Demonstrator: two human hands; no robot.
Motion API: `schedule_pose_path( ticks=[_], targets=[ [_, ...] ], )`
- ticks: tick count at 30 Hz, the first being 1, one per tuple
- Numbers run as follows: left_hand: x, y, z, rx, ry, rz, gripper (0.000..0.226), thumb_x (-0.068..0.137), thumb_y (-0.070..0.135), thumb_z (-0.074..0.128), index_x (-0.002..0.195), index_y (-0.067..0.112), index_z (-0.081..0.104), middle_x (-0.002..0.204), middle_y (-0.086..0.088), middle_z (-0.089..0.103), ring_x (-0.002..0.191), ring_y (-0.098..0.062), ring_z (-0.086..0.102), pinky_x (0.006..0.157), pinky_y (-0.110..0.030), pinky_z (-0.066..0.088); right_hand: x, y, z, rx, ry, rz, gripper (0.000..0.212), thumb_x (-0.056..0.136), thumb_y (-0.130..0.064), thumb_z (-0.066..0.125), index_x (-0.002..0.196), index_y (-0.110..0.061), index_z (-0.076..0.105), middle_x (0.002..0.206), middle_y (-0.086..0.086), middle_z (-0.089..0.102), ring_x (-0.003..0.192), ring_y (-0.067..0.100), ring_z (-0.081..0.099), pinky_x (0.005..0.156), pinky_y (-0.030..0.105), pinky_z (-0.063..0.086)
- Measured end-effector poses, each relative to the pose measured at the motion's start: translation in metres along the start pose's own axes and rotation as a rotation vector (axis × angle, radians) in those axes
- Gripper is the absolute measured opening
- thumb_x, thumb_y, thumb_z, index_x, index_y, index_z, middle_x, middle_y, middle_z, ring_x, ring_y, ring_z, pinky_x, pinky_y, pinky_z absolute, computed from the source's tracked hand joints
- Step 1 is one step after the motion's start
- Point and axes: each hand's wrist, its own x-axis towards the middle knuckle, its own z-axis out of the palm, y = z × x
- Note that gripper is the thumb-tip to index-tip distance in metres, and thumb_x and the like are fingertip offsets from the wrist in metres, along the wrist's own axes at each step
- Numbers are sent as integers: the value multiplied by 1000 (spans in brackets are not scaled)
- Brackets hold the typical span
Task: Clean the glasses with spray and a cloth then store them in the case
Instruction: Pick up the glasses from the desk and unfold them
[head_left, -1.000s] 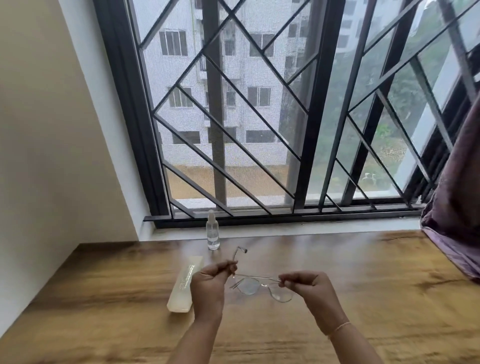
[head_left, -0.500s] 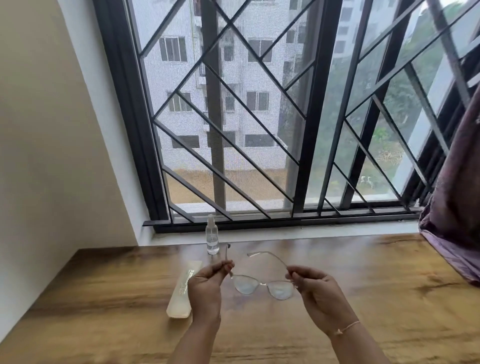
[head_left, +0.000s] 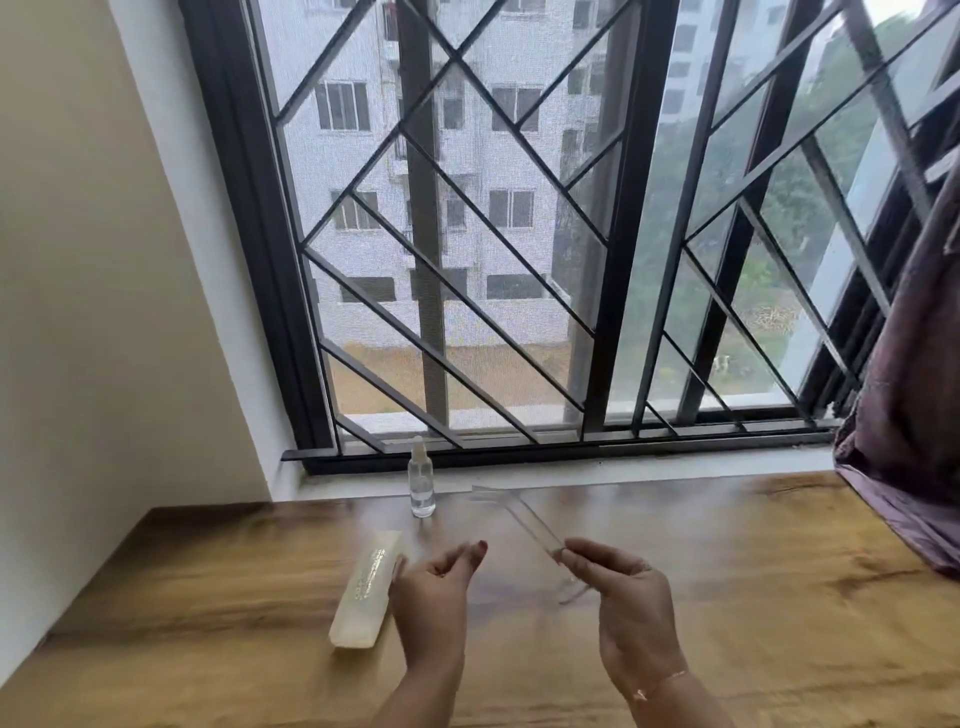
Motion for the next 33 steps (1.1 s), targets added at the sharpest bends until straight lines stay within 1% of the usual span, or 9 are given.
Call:
schedule_pose_path(
  ticks=[4, 10, 13, 17, 21, 23, 25, 28, 33],
  targets=[
    [-22, 17, 18, -198, -257, -174, 7, 71, 19, 75, 76, 13, 74, 60, 6, 70, 60, -6, 58, 60, -25, 44, -10, 18, 10, -133, 48, -75, 14, 61, 14, 73, 70, 3, 72, 69, 18, 72, 64, 16, 66, 58, 12, 52],
    [-20, 15, 21, -355, -288, -282, 8, 74, 4, 70, 66, 2, 71, 63, -13, 68, 62, -19, 61, 57, -22, 51, -23, 33, 21, -187, 6, -96, 24, 66, 13, 71, 68, -10, 76, 72, 12, 74, 69, 17, 70, 62, 18, 55],
    [-16, 18, 18, -358, -347, -332, 10, 75, 6, 69, 66, 0, 70, 60, -12, 67, 60, -17, 59, 62, -24, 51, -23, 27, 20, -174, -5, -124, 15, 74, 6, 68, 72, -6, 75, 71, 12, 74, 68, 15, 70, 61, 18, 54],
    [-7, 29, 10, -379, -400, -428, 12, 81, 4, 63, 70, 2, 68, 59, -10, 69, 53, -16, 63, 52, -22, 54, -1, 16, 5, -293, 106, -124, 7, 77, -6, 70, 73, -9, 74, 72, 8, 74, 72, 15, 67, 69, 23, 51],
    [10, 36, -1, -563, -457, -631, 21, 83, 3, 58, 64, 0, 67, 51, -8, 65, 41, -16, 61, 45, -24, 54, 33, 11, -21, -435, 89, 171, 21, 84, -21, 64, 75, -3, 70, 73, 9, 68, 67, 20, 56, 55, 25, 42],
    [19, 35, -5, -644, -476, -728, 29, 82, 6, 58, 55, 2, 69, 49, -6, 64, 39, -16, 59, 42, -23, 53, 41, 6, -31, -366, -40, 492, 33, 84, -34, 61, 83, -2, 69, 79, 11, 73, 66, 20, 56, 56, 27, 35],
    [26, 32, -8, -701, -481, -789, 29, 81, 6, 58, 55, 0, 69, 49, -6, 63, 38, -14, 59, 41, -22, 52, 46, -1, -39, -234, -142, 658, 30, 80, -34, 61, 80, -5, 71, 78, 8, 74, 57, 15, 58, 52, 24, 36],
    [38, 22, -9, -681, -449, -789, 22, 83, 4, 56, 66, -5, 67, 48, -7, 63, 37, -13, 57, 39, -21, 51, 47, -11, -40, -244, -192, 647, 23, 84, -24, 57, 82, -6, 71, 65, 1, 70, 45, 9, 52, 40, 17, 35],
    [54, -8, -5, -366, -359, -609, 10, 81, -4, 59, 73, -9, 62, 48, -11, 63, 37, -13, 56, 39, -16, 48, 58, 2, -33, -479, -78, 495, 9, 82, -9, 62, 79, -2, 68, 53, 3, 58, 41, 11, 44, 40, 20, 31]
  ],
)
